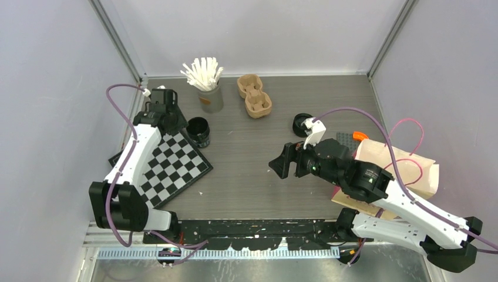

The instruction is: Pack the takeout coffee

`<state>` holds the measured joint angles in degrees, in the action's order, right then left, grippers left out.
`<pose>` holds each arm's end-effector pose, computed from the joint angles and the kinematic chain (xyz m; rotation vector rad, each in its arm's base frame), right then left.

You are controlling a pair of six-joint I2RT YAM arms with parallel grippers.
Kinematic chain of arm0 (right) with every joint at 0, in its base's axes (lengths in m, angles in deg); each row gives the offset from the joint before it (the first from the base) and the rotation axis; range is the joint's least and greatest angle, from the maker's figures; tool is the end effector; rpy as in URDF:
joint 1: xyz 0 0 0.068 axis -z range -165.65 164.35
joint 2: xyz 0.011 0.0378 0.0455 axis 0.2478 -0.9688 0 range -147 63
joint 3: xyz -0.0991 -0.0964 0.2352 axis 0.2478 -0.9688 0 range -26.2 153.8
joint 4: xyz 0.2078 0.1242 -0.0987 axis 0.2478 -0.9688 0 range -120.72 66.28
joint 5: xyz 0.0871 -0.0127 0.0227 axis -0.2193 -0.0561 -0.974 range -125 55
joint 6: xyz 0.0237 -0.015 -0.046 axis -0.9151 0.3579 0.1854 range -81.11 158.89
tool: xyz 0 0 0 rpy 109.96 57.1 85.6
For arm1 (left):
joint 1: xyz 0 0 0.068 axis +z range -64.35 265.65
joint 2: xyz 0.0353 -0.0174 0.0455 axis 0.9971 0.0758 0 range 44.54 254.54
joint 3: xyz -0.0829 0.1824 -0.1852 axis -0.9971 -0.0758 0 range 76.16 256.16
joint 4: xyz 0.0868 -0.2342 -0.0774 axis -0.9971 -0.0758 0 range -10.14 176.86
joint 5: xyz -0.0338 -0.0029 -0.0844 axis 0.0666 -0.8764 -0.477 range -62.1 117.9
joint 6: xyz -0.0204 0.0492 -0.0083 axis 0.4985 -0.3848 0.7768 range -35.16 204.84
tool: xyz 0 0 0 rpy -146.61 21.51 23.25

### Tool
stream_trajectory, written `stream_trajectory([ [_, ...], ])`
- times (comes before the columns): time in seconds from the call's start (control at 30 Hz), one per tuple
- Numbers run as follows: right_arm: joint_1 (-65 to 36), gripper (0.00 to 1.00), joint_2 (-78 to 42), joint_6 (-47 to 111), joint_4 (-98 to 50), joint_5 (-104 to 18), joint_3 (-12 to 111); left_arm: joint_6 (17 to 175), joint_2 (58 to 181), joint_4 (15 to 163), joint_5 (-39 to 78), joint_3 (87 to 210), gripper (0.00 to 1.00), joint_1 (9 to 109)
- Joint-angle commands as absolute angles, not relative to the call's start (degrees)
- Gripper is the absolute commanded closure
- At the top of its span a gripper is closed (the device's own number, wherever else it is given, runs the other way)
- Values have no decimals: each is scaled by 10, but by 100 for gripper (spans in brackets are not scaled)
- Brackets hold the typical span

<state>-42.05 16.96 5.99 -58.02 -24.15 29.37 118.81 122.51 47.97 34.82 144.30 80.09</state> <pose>0.0982 0.1357 0.3576 -0.3005 2.0671 0.7968 0.2878 -0.0238 0.3068 -0.6471 2.3319 -0.1705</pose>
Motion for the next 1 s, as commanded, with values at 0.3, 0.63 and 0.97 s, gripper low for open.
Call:
stream_trajectory([
  [0.3,-420,8,143,68,-558,-226,289,1157,1270,510,323,1481,70,818],
  [0.63,-420,9,120,64,-555,-232,289,1151,1285,515,314,1474,76,817],
  [0.97,-420,9,127,61,-556,-228,285,1147,1295,515,307,1476,79,818],
])
